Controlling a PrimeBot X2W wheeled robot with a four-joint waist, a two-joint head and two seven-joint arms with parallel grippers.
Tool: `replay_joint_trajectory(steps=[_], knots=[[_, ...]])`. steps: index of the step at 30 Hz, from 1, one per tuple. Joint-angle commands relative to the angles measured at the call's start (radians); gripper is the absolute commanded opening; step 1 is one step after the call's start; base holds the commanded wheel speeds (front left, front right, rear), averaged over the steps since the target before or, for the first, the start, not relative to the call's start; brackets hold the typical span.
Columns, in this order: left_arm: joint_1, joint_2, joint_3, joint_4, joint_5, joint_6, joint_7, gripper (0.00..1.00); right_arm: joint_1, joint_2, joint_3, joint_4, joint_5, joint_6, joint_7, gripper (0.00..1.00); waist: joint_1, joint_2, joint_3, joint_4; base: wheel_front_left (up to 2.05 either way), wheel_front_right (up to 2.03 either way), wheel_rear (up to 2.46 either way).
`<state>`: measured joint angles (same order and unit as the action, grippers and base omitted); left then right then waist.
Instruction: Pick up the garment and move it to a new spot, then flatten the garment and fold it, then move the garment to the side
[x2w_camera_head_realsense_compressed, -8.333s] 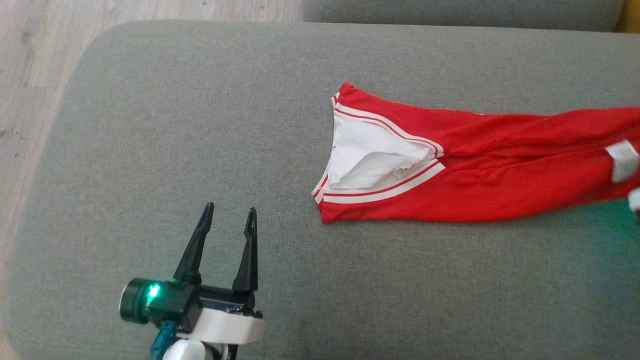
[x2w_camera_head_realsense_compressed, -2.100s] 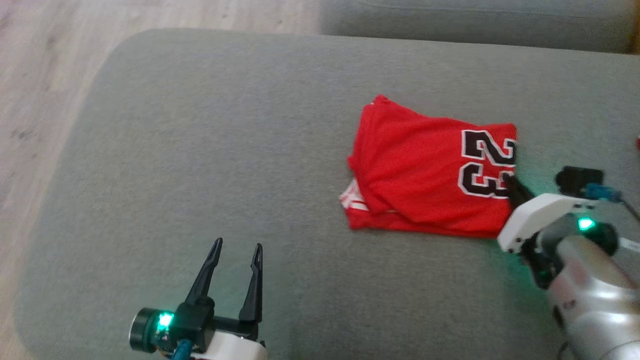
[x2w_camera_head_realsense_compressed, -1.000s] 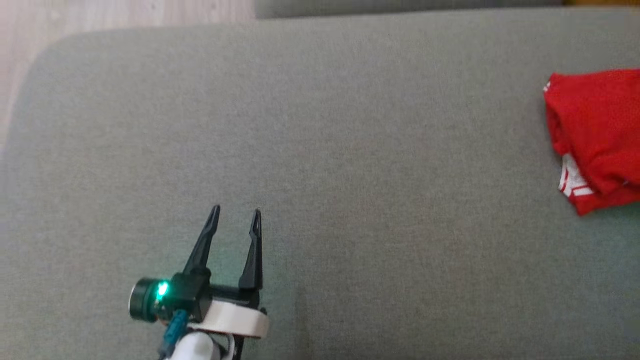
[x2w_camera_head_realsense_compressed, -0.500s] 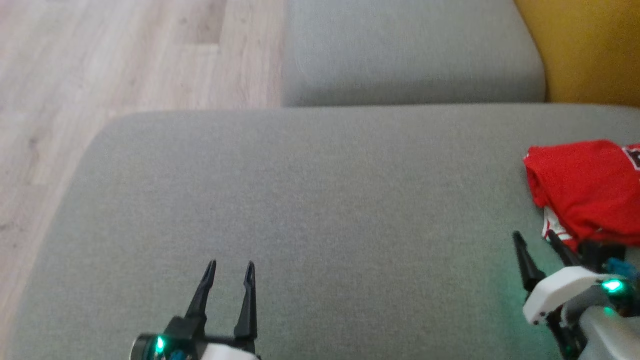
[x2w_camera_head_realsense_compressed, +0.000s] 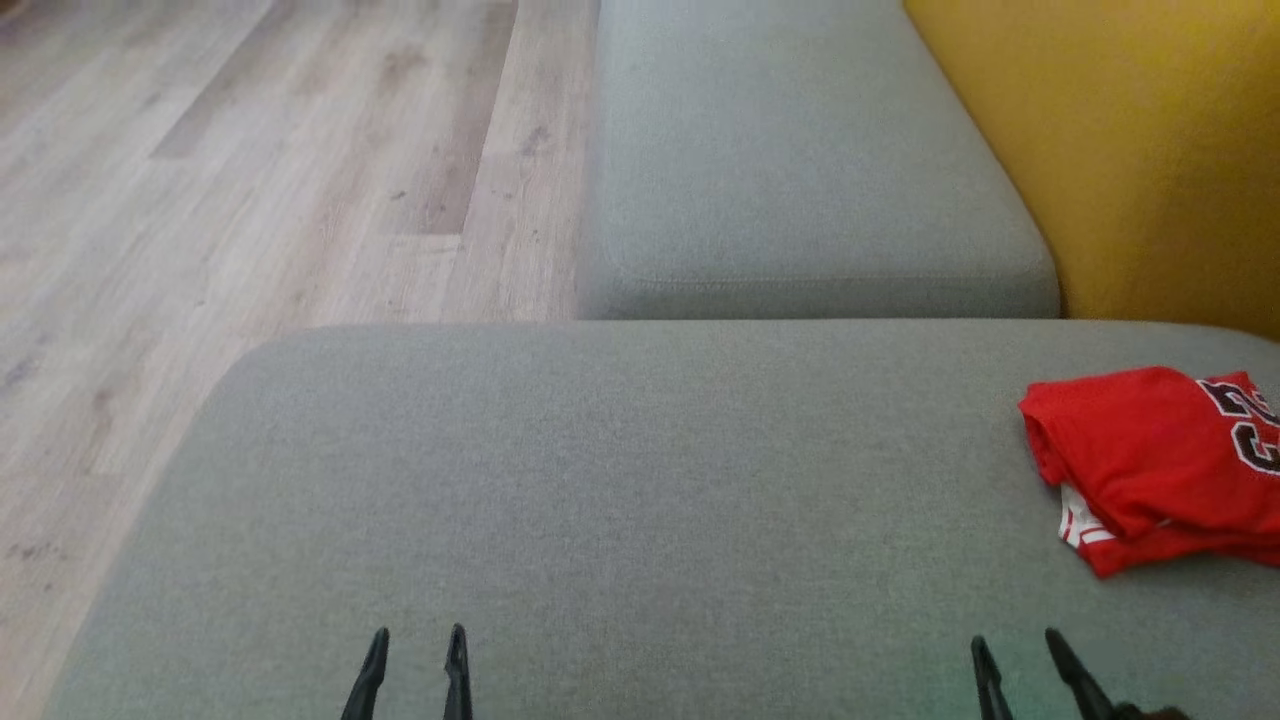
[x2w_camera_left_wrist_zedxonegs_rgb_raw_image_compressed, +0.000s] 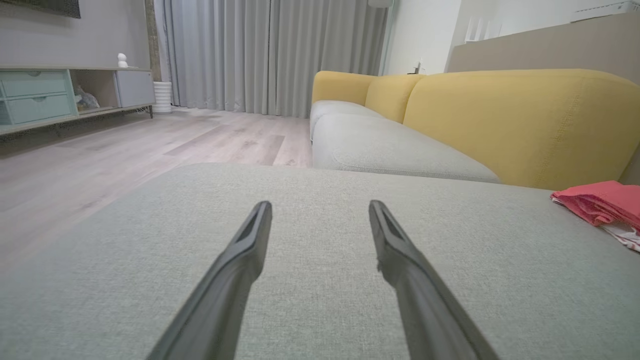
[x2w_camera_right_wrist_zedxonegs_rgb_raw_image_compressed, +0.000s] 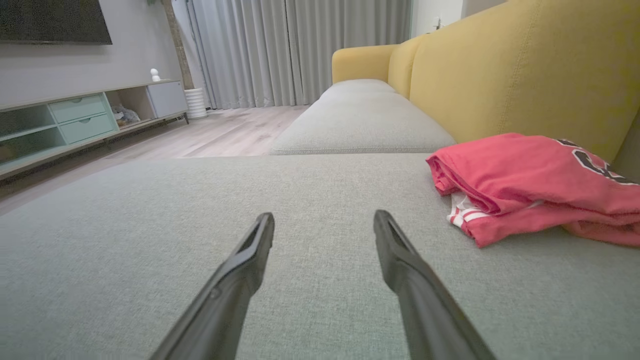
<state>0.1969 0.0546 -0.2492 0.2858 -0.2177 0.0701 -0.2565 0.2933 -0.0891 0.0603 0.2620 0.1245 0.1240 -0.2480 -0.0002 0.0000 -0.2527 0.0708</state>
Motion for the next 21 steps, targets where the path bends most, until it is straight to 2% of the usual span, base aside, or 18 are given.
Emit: replay_joint_trajectory(steps=[1, 14, 15, 17, 21], knots=[[-0.032, -0.004, 0.044, -0.034, 0.009, 0.0, -0.005, 1.0, -0.033, -0.005, 0.025, -0.046, -0.007, 0.007, -0.014, 1.0, 0.0002, 0.0, -0.011, -0.002, 0.0, 0.0, 0.0], [-0.004, -0.004, 0.054, -0.012, 0.043, -0.041, -0.005, 1.0, 0.001, 0.011, 0.031, -0.062, -0.008, 0.007, -0.014, 1.0, 0.0002, 0.0, -0.026, -0.006, 0.0, 0.0, 0.0], [-0.004, -0.004, 0.054, -0.009, 0.046, -0.043, -0.005, 0.0, 0.001, 0.012, 0.031, -0.061, -0.008, 0.007, -0.014, 0.0, 0.0002, 0.0, -0.027, -0.007, 0.0, 0.0, 0.0], [0.036, 0.001, 0.023, 0.022, 0.041, -0.039, 0.0, 0.0, 0.043, 0.019, 0.008, -0.023, -0.002, 0.0, 0.0, 0.0, 0.0002, 0.0, -0.027, -0.007, 0.0, 0.0, 0.0], [0.057, 0.004, 0.024, 0.085, 0.042, -0.039, 0.0, 0.0, 0.065, 0.019, 0.01, 0.049, -0.002, 0.0, 0.002, 0.0, 0.0002, 0.0, -0.027, -0.007, 0.0, 0.0, 0.0]])
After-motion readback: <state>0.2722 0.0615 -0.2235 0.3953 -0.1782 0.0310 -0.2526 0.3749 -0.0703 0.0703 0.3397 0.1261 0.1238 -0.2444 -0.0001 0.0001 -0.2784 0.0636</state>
